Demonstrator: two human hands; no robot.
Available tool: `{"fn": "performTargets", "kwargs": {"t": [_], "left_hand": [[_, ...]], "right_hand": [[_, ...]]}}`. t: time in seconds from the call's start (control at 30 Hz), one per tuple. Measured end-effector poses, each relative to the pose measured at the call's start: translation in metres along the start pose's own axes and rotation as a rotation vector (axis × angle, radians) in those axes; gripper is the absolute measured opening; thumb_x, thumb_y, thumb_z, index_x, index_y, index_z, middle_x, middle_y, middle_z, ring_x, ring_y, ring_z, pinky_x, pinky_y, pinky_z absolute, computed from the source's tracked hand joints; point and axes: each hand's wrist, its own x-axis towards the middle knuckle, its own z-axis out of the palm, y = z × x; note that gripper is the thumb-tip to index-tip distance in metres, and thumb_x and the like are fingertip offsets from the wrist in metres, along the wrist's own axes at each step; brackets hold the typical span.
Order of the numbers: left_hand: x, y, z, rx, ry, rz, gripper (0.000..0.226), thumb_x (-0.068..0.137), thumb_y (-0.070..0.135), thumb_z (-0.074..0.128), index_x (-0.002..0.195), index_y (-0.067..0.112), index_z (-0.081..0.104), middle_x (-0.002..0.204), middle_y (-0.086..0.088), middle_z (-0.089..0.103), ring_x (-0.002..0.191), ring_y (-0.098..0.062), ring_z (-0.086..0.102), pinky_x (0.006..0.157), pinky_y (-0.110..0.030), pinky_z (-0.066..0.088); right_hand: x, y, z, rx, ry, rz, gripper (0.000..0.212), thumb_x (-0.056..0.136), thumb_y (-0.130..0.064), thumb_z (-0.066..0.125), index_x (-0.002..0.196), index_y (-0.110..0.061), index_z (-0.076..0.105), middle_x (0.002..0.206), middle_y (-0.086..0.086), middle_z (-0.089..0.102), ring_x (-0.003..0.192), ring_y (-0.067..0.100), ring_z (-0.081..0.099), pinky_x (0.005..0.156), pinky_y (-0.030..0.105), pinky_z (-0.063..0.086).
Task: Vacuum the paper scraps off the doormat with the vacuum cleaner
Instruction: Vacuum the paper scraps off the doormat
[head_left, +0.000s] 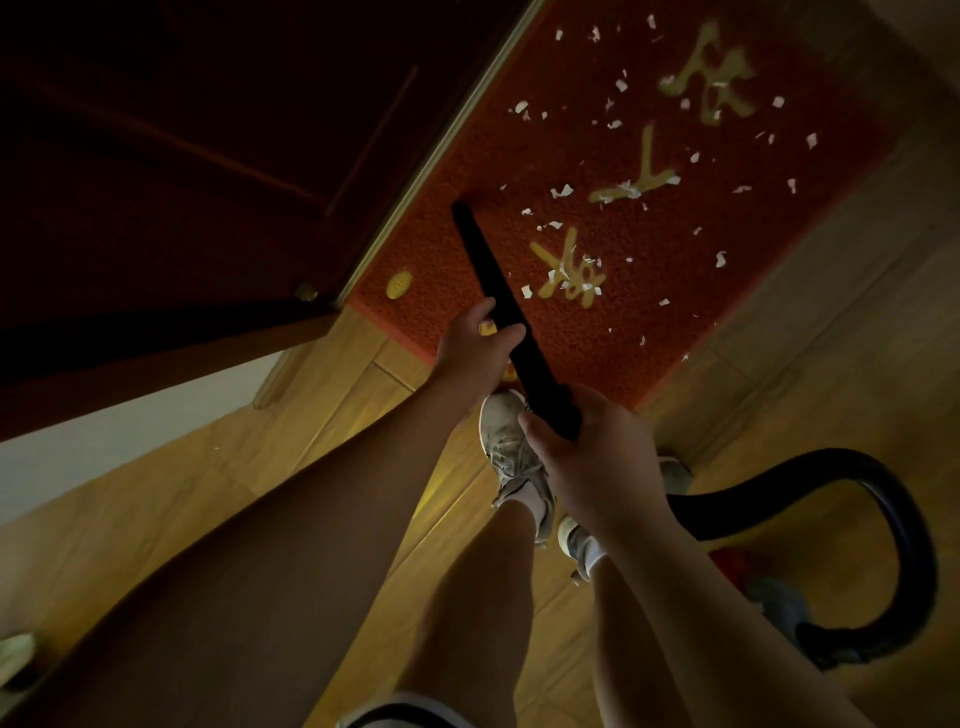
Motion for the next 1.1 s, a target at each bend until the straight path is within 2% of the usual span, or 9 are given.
{"fn": "performTargets", "kwargs": {"t": [0.1,0.37,0.5,0.6,0.77,0.83,0.9,1.0,1.1], "left_hand": [[-0.004,-0.001,0.002,0.0,-0.009,0.005,0.096,0.057,0.06,0.065,0.144,0.02,0.055,0.137,-0.002,0.061,0.112,-0.02,0.068,0.098,-0.049,0.057],[-0.02,-0.018,0.012,0.013,-0.001,-0.012,0.091,0.061,0.061,0.066,0.144,0.025,0.054,0.141,0.002,0.059,0.124,-0.021,0.063,0.104,-0.047,0.053],[-0.03,-0.022,0.019,0.009,-0.021,-0.007,0.092,0.061,0.06,0.065,0.144,0.021,0.054,0.141,-0.002,0.059,0.117,-0.02,0.066,0.099,-0.047,0.057],[-0.037,-0.027,0.024,0.01,-0.018,-0.017,0.091,0.063,0.06,0.066,0.145,0.022,0.054,0.143,-0.002,0.057,0.124,-0.022,0.062,0.103,-0.049,0.054],[-0.046,-0.03,0.032,0.049,-0.001,-0.01,0.09,0.065,0.058,0.064,0.147,0.022,0.052,0.144,-0.001,0.057,0.128,-0.021,0.058,0.106,-0.05,0.051],[-0.048,-0.031,0.034,0.059,0.001,-0.005,0.092,0.062,0.061,0.063,0.146,0.023,0.053,0.142,0.001,0.058,0.125,-0.021,0.06,0.104,-0.05,0.052],[-0.05,-0.033,0.035,0.053,-0.008,-0.005,0.09,0.063,0.06,0.063,0.145,0.022,0.054,0.14,0.0,0.059,0.12,-0.019,0.063,0.102,-0.048,0.054],[-0.054,-0.034,0.039,0.044,-0.02,-0.002,0.083,0.069,0.051,0.065,0.145,0.018,0.055,0.138,-0.003,0.06,0.11,-0.016,0.067,0.097,-0.044,0.058],[-0.059,-0.036,0.043,0.014,-0.015,-0.01,0.077,0.073,0.043,0.065,0.144,0.015,0.055,0.136,-0.003,0.062,0.108,-0.016,0.069,0.096,-0.043,0.059]], "right_hand": [[-0.003,0.002,-0.001,-0.013,0.002,-0.015,0.021,0.092,-0.038,0.066,0.077,-0.03,0.054,0.056,-0.011,0.053,0.045,0.004,0.048,0.047,0.016,0.027],[-0.019,0.019,-0.002,-0.063,-0.009,-0.018,0.021,0.09,-0.039,0.068,0.081,-0.021,0.061,0.057,-0.01,0.056,0.042,0.004,0.048,0.044,0.013,0.027],[-0.028,0.024,-0.006,-0.054,-0.004,-0.033,0.023,0.09,-0.038,0.069,0.076,-0.026,0.055,0.053,-0.013,0.052,0.049,0.0,0.055,0.042,0.013,0.029],[-0.034,0.03,-0.009,-0.063,-0.002,-0.047,0.027,0.09,-0.037,0.069,0.072,-0.032,0.05,0.051,-0.015,0.049,0.054,-0.005,0.056,0.043,0.013,0.034],[-0.041,0.038,-0.011,-0.05,-0.009,-0.038,0.03,0.09,-0.038,0.069,0.069,-0.036,0.047,0.05,-0.015,0.048,0.051,-0.001,0.055,0.042,0.015,0.032],[-0.044,0.04,-0.012,-0.052,-0.008,-0.032,0.029,0.089,-0.038,0.07,0.071,-0.036,0.048,0.051,-0.015,0.048,0.046,0.003,0.052,0.043,0.014,0.027],[-0.046,0.041,-0.013,-0.052,-0.003,-0.025,0.027,0.089,-0.038,0.07,0.072,-0.034,0.05,0.052,-0.015,0.049,0.047,0.002,0.053,0.042,0.015,0.03],[-0.052,0.042,-0.015,-0.057,0.001,-0.016,0.034,0.09,-0.037,0.07,0.067,-0.035,0.045,0.051,-0.013,0.05,0.053,0.001,0.057,0.043,0.016,0.035],[-0.057,0.045,-0.018,-0.08,0.003,-0.013,0.03,0.09,-0.039,0.069,0.07,-0.033,0.048,0.054,-0.011,0.053,0.047,0.006,0.053,0.042,0.017,0.033]]}}
